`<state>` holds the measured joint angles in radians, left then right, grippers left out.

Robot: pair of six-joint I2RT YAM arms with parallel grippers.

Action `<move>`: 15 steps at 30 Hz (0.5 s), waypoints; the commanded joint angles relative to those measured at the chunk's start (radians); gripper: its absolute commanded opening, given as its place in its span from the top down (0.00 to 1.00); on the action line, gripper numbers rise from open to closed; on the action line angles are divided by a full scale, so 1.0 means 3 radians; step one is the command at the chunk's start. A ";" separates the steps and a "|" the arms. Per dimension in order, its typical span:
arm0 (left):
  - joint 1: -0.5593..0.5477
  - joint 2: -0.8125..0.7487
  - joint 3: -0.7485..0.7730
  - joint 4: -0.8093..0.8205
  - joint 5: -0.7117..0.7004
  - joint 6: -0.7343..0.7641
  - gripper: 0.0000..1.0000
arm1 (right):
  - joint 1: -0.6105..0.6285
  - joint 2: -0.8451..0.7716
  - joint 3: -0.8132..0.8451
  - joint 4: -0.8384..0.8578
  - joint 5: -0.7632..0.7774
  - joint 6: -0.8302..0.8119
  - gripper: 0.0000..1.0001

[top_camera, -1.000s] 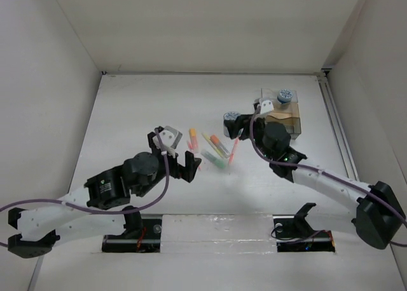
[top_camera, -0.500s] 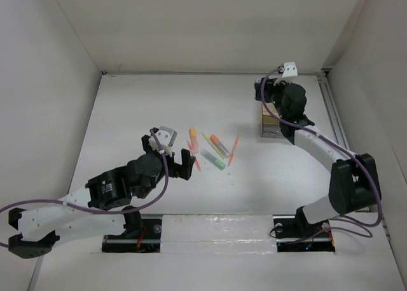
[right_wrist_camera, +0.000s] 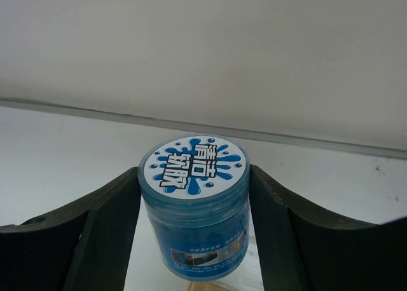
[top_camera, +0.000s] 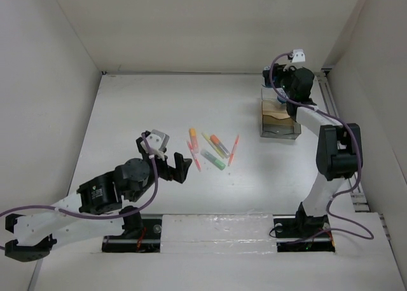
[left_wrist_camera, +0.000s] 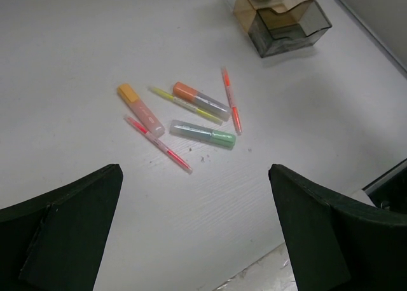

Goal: Sort the stationery into containers
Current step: Place the stationery into the container

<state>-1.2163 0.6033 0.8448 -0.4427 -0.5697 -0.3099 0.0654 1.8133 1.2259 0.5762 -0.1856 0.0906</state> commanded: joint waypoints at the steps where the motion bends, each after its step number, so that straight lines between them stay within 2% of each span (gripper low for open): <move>1: -0.0005 -0.0104 -0.0029 0.0172 0.0048 0.0077 0.01 | -0.0008 0.0157 0.0357 0.0421 -0.0205 0.0056 1.00; 15: -0.0005 -0.0134 -0.0029 0.0202 0.0145 0.0138 0.01 | -0.0244 0.0469 0.0419 0.0421 -0.0460 0.0087 1.00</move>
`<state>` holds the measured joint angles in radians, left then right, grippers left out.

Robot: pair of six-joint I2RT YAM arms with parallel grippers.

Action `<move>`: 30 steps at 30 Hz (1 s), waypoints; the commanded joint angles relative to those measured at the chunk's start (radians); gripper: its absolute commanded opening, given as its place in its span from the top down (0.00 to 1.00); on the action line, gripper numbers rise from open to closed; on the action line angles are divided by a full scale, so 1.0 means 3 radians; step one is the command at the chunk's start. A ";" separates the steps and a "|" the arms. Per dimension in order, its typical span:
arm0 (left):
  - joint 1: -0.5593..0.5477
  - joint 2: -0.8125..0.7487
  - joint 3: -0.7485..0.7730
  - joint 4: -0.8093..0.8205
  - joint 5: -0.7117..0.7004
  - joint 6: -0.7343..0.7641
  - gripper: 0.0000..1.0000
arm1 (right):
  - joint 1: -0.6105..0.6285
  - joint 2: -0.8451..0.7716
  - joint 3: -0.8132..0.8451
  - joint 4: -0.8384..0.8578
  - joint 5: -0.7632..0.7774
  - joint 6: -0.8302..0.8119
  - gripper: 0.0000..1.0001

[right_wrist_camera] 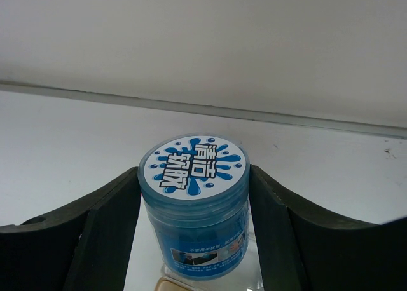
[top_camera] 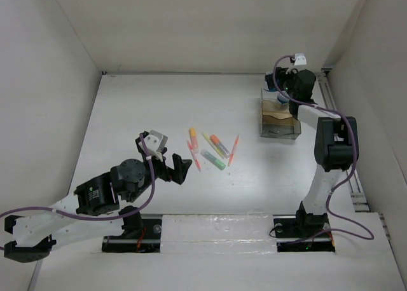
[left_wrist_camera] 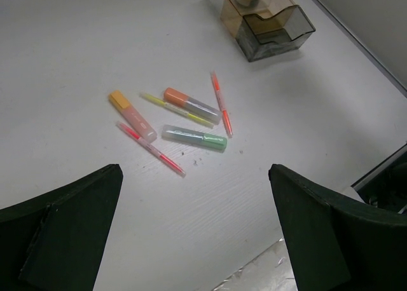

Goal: Sort the stationery into containers
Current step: Place the stationery into the container

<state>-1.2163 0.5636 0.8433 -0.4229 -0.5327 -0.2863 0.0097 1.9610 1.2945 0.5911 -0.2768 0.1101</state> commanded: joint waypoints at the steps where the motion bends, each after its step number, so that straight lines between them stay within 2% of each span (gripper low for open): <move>1: -0.0005 -0.0002 -0.0024 0.0136 0.0022 0.0060 0.01 | -0.0058 -0.0022 0.0190 0.0372 -0.0202 0.0022 1.00; 9: -0.0005 0.0028 -0.0055 0.0167 0.0053 0.0060 0.01 | -0.0191 0.0121 0.0093 0.0372 -0.0504 0.0022 1.00; 30: -0.0005 -0.0074 -0.0055 0.0198 0.0114 0.0090 0.01 | -0.0222 0.0213 0.0133 0.0199 -0.0662 -0.0070 1.00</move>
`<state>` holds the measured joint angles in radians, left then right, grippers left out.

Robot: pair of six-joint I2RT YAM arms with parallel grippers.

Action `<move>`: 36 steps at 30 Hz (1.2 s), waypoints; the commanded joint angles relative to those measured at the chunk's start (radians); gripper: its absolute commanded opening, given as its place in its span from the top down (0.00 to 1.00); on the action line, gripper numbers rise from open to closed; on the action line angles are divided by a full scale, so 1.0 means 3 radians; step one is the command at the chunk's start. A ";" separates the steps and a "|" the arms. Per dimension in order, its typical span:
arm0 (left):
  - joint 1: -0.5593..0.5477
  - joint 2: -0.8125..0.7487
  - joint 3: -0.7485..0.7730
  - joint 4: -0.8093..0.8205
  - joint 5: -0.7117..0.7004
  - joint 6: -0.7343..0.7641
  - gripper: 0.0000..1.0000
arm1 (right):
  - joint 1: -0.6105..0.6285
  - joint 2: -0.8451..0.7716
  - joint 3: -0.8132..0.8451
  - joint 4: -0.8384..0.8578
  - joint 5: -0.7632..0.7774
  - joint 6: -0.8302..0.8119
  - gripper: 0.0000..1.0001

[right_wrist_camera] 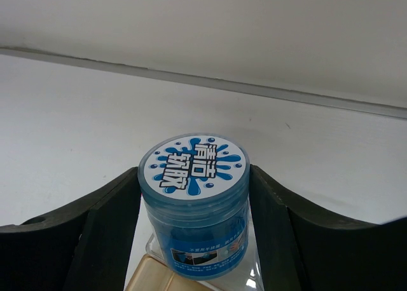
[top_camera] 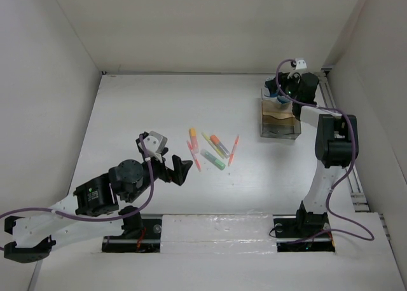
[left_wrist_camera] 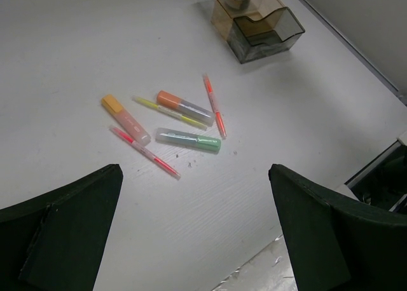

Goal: Sort the stationery into containers
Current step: Place the stationery into the container

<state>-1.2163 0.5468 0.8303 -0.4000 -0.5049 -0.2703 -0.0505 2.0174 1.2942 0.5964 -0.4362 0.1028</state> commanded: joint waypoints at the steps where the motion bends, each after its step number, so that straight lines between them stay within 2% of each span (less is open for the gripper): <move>1: -0.0005 -0.0018 -0.0012 0.0121 0.0021 0.0037 0.01 | -0.0021 0.0025 0.0135 0.0139 -0.0131 -0.0046 1.00; 17: -0.0005 -0.0049 -0.0012 0.0121 0.0052 0.0037 0.01 | -0.0021 0.0147 0.0523 -0.0521 -0.0100 -0.0169 1.00; 23: -0.0005 -0.0049 -0.0012 0.0121 0.0082 0.0037 0.01 | 0.0010 0.0147 0.0554 -0.0633 -0.0070 -0.0230 0.91; 27: -0.0005 -0.0079 -0.0012 0.0121 0.0082 0.0037 0.01 | 0.0010 0.0147 0.0523 -0.0633 -0.0070 -0.0261 0.90; 30: -0.0005 -0.0079 -0.0012 0.0121 0.0082 0.0037 0.01 | 0.0010 0.0147 0.0523 -0.0633 -0.0070 -0.0261 0.79; 33: -0.0005 -0.0079 -0.0012 0.0121 0.0082 0.0037 0.01 | 0.0010 0.0117 0.0493 -0.0633 -0.0070 -0.0261 0.62; 36: -0.0005 -0.0079 -0.0012 0.0121 0.0082 0.0037 0.01 | 0.0010 0.0086 0.0457 -0.0633 -0.0070 -0.0261 0.51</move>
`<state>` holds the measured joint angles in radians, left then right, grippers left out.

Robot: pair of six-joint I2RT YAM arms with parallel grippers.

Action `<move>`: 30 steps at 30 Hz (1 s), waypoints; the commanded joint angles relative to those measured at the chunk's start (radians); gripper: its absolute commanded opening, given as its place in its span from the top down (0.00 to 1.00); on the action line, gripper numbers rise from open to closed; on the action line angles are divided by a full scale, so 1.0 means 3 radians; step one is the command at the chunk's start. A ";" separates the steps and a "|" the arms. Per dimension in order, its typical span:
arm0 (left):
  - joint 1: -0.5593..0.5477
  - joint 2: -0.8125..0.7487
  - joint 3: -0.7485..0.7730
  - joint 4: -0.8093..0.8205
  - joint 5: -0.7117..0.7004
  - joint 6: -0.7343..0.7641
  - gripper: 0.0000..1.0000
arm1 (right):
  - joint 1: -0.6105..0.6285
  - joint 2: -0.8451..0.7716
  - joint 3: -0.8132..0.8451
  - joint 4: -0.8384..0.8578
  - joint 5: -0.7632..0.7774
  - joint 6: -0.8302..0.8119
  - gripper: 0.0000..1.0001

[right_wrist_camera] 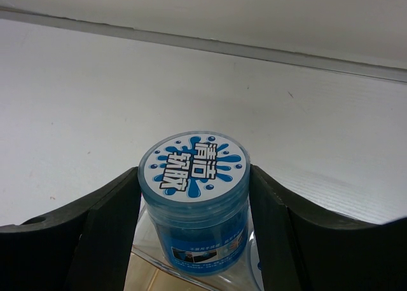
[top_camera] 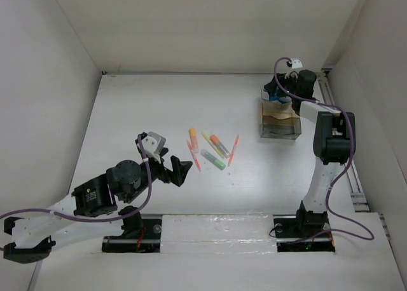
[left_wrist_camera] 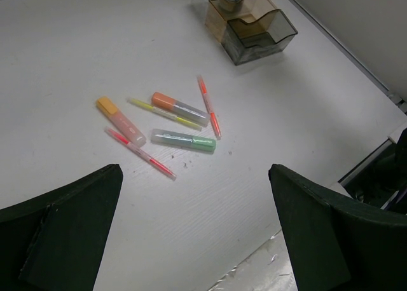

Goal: Sort the stationery into containers
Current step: Place the stationery into the container

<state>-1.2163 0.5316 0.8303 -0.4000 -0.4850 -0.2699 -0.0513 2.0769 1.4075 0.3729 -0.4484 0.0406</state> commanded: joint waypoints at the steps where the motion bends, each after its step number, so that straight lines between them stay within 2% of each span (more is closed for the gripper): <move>1: -0.0005 -0.0028 -0.0012 0.0121 0.0016 0.0036 0.01 | 0.0013 -0.0112 0.0044 0.0112 -0.0029 -0.0054 0.48; 6: -0.0005 -0.0059 -0.0012 0.0121 0.0016 0.0036 0.01 | 0.0013 -0.0189 -0.0105 0.0255 -0.0065 -0.0054 0.32; 7: -0.0005 -0.0059 -0.0012 0.0121 0.0016 0.0036 0.01 | 0.0013 -0.0219 -0.0105 0.0286 -0.0065 -0.0054 0.26; 10: -0.0005 -0.0090 -0.0012 0.0121 0.0016 0.0036 0.01 | -0.0018 -0.0250 -0.0181 0.0357 -0.0105 -0.0023 0.24; 12: -0.0005 -0.0090 -0.0012 0.0121 0.0016 0.0066 0.01 | -0.0018 -0.0250 -0.0222 0.0424 -0.0141 0.0013 0.00; 16: -0.0005 -0.0120 -0.0012 0.0121 0.0016 0.0066 0.01 | -0.0018 -0.0362 -0.0350 0.0638 -0.0141 0.0105 0.00; 22: -0.0005 -0.0120 -0.0012 0.0121 0.0016 0.0066 0.01 | 0.0013 -0.0669 -0.0411 0.0674 -0.0096 0.0171 0.00; 25: -0.0005 -0.0120 -0.0012 0.0121 -0.0065 0.0031 0.01 | 0.0125 -0.0949 -0.0412 0.0614 0.0225 0.0207 0.00; 29: -0.0005 -0.0085 -0.0012 0.0086 -0.0386 -0.0077 0.01 | 0.0523 -0.1288 -0.0075 -0.0248 0.1466 0.0304 0.00; 30: -0.0005 -0.0029 -0.0012 0.0086 -0.0469 -0.0153 0.01 | 0.0812 -0.1349 0.0042 -0.0762 0.2264 0.0345 0.00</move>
<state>-1.2163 0.5072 0.8303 -0.4004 -0.5346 -0.2760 0.0505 1.7565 1.3190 0.3576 -0.1753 0.1116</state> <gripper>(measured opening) 0.993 0.999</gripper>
